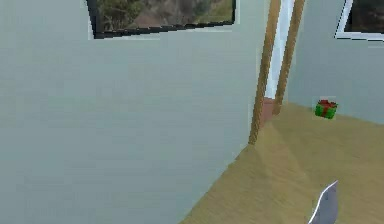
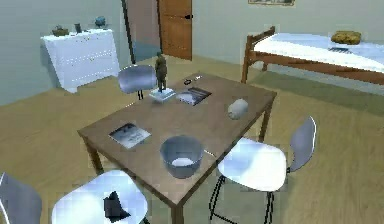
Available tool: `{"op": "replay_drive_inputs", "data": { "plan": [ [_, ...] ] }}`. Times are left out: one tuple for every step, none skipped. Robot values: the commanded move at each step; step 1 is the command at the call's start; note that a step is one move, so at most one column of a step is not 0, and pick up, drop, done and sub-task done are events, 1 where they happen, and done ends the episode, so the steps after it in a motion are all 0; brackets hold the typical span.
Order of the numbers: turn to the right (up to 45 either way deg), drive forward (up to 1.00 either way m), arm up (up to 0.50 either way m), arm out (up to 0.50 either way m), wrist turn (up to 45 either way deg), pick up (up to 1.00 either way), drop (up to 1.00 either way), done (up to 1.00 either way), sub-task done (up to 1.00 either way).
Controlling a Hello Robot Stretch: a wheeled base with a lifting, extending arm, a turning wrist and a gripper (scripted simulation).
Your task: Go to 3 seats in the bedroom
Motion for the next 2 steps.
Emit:
{"op": "replay_drive_inputs", "data": {
  "plan": [
    [45.0, 0.0, 0.0, 0.0, 0.0, 0.0, 0.0, 0.0, 0.0],
    [45.0, 0.0, 0.0, 0.0, 0.0, 0.0, 0.0, 0.0, 0.0]
  ]
}}
